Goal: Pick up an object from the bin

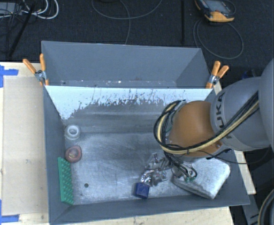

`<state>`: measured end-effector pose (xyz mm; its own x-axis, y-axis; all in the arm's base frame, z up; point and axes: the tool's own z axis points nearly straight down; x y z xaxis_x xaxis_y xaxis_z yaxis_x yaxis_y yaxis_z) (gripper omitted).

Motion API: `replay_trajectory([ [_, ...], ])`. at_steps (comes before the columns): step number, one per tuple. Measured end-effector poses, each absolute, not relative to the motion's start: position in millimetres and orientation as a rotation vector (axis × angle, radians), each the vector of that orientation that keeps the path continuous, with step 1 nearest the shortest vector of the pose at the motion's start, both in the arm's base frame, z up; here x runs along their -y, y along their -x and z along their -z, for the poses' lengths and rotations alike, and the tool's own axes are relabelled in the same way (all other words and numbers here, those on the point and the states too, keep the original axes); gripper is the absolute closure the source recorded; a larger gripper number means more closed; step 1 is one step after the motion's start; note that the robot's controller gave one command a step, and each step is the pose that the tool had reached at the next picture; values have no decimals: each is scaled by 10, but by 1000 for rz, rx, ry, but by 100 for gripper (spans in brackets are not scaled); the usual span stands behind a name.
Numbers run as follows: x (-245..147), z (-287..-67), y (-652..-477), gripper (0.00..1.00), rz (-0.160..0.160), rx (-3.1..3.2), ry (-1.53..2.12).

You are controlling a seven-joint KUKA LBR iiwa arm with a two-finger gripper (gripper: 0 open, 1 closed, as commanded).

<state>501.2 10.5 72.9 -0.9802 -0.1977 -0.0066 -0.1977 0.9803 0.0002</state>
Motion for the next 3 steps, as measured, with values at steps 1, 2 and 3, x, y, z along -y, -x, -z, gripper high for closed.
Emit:
replay_trajectory([
  [1,-98,-709,-4995,0,0,-3125,313],
  [2,-104,-727,-5007,100,-1,-3121,316],
  [3,573,-2109,-5415,100,5,-3060,676],
])
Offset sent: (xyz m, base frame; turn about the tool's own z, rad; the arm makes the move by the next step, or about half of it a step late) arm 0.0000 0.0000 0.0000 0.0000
